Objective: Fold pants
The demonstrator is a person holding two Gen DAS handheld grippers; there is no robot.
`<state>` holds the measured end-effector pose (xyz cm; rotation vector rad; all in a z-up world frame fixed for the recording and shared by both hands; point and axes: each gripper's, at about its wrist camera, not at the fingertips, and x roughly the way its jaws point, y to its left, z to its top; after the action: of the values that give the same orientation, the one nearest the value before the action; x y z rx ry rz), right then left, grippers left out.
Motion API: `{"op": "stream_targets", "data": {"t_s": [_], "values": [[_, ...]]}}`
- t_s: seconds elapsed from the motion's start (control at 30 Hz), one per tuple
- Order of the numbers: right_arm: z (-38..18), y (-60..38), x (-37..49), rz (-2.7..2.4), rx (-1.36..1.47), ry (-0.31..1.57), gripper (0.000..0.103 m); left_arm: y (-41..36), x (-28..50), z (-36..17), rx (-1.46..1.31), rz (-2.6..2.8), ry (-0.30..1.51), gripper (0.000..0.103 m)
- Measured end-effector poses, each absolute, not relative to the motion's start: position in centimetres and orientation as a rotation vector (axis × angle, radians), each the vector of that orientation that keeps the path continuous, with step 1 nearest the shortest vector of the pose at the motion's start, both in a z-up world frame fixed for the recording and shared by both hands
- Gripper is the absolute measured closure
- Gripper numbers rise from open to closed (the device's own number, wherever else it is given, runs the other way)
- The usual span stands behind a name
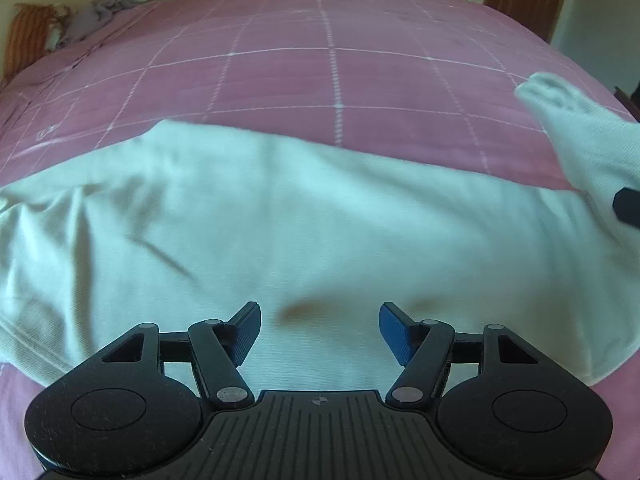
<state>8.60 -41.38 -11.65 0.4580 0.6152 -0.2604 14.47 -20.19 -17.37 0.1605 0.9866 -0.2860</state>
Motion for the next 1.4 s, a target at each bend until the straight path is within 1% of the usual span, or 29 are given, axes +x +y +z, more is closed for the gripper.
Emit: {"op": "stream_targets", "data": {"t_s": [0.1, 0.2, 0.27, 0.3, 0.37, 0.4, 0.43, 0.47, 0.5, 0.53, 0.63, 0.8, 0.9, 0.97, 1.03, 1.07, 1.1, 1.13, 1.2, 1.23, 1.4], "values": [[-12.6, -36.8, 10.4, -0.147, 0.429, 0.669, 0.094, -16.2, 15.5, -17.7, 0.102, -0.209, 1.001, 0.037], [-15.8, -33.3, 12.5, -0.069, 0.410, 0.812, 0.084, -12.9, 16.3, -18.6, 0.024, -0.163, 1.043, 0.036], [-17.9, -31.9, 13.1, -0.093, 0.362, 0.885, 0.083, -11.5, 16.6, -18.9, -0.036, -0.183, 1.068, 0.036], [-18.2, -31.9, 12.6, -0.092, 0.367, 0.879, 0.082, -11.2, 16.6, -18.8, -0.068, -0.203, 1.073, 0.036], [-17.5, -32.4, 12.1, -0.077, 0.407, 0.874, 0.075, -10.8, 16.8, -18.7, -0.147, -0.260, 1.093, 0.036], [-16.8, -33.0, 11.9, -0.058, 0.437, 0.866, 0.066, -10.9, 16.9, -18.6, -0.188, -0.289, 1.110, 0.036], [-16.0, -33.5, 11.4, -0.039, 0.460, 0.842, 0.063, -11.1, 17.0, -18.5, -0.222, -0.311, 1.123, 0.031], [-15.2, -33.9, 10.8, -0.029, 0.467, 0.813, 0.063, -11.6, 17.0, -18.3, -0.247, -0.325, 1.133, 0.025], [-14.6, -34.1, 9.9, -0.029, 0.463, 0.780, 0.060, -12.1, 16.9, -18.2, -0.269, -0.336, 1.139, 0.014], [-14.0, -34.4, 9.1, -0.041, 0.457, 0.754, 0.057, -12.5, 16.9, -18.2, -0.286, -0.345, 1.141, 0.012], [-13.2, -36.1, 7.3, -0.101, 0.463, 0.703, 0.053, -14.4, 16.8, -18.4, -0.294, -0.387, 1.161, 0.012], [-14.0, -38.1, 5.6, -0.160, 0.490, 0.697, 0.053, -17.1, 16.3, -19.7, -0.316, -0.404, 1.193, 0.012], [-14.6, -38.8, 4.9, -0.175, 0.509, 0.693, 0.051, -18.1, 16.2, -20.0, -0.370, -0.430, 1.194, 0.012], [-14.9, -39.2, 4.4, -0.184, 0.531, 0.688, 0.050, -18.7, 16.2, -20.4, -0.409, -0.432, 1.206, 0.021], [-15.1, -39.7, 3.8, -0.195, 0.557, 0.675, 0.049, -18.9, 16.2, -20.7, -0.461, -0.426, 1.219, 0.043], [-15.1, -39.9, 3.6, -0.199, 0.569, 0.667, 0.049, -18.9, 16.2, -20.8, -0.491, -0.425, 1.226, 0.047], [-15.1, -40.1, 3.4, -0.203, 0.580, 0.658, 0.048, -18.8, 16.0, -20.9, -0.520, -0.424, 1.229, 0.057], [-15.2, -40.2, 3.2, -0.205, 0.587, 0.650, 0.048, -18.7, 15.9, -20.9, -0.543, -0.424, 1.229, 0.070], [-15.2, -40.5, 2.9, -0.214, 0.595, 0.636, 0.047, -18.5, 15.5, -20.6, -0.563, -0.405, 1.212, 0.082], [-15.2, -40.6, 2.8, -0.220, 0.599, 0.629, 0.047, -18.4, 15.1, -20.3, -0.551, -0.395, 1.190, 0.084], [-15.2, -41.4, 2.8, -0.277, 0.581, 0.610, 0.048, -17.2, 14.1, -16.4, -0.486, -0.442, 1.046, 0.086]]}}
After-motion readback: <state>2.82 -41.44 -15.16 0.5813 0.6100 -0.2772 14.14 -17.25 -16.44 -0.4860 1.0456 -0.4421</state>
